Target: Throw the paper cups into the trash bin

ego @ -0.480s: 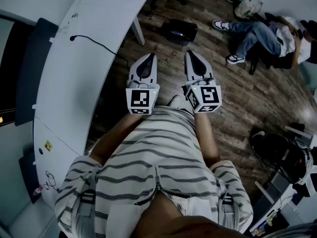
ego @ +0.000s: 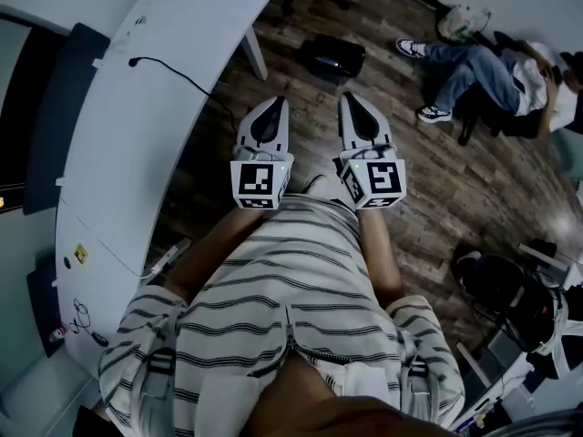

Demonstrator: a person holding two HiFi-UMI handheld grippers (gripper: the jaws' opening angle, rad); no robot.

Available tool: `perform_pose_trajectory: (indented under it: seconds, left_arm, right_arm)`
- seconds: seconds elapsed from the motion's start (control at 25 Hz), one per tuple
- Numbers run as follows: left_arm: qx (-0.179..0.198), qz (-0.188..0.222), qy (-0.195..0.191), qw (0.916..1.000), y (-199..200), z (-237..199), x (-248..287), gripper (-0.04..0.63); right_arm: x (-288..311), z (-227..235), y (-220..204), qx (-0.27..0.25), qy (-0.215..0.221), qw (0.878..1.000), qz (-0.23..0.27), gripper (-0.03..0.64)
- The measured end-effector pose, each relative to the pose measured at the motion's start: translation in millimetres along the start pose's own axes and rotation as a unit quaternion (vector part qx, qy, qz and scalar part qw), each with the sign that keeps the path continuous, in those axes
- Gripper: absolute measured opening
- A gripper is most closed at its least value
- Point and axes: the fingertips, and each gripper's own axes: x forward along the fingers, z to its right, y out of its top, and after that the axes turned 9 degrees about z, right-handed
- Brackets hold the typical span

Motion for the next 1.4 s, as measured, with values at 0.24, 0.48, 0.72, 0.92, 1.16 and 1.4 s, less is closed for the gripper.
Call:
perform_pose_trajectory:
  seconds: [0.24,0.48,0.72,0.92,1.16,1.4]
  left_arm:
    - [0.009,-0.006,0.033,0.9994,-8,18,-4,0.025]
    - [0.008,-0.016,0.062,0.9979,-16,27,-14,0.025]
    - [0.022,-0.026,0.060,0.9976,-19,30,-12,0.025]
    - [0.027,-0.026,0.051,0.9980,-25,26,-1,0.025]
    - [0.020,-0.024,0.056,0.9980,-30,0,19,0.025]
    - [0.001,-0.012,0.063,0.9979,-34,-43,51,0.025]
  right_arm:
    - [-14,18,1,-0.008,0.016,1.000,0.001,0.015]
    - [-24,31,-8,0.004,0.020,1.000,-0.007,0.014]
    - [-19,29,-11,0.007,0.034,0.999,-0.010,0.015]
    - [-5,27,-12,-0.002,0.043,0.999,-0.012,0.015]
    - [30,27,-18,0.005,0.047,0.999,-0.014,0.015]
    - [83,23,-29,-0.001,0.056,0.998,-0.024,0.015]
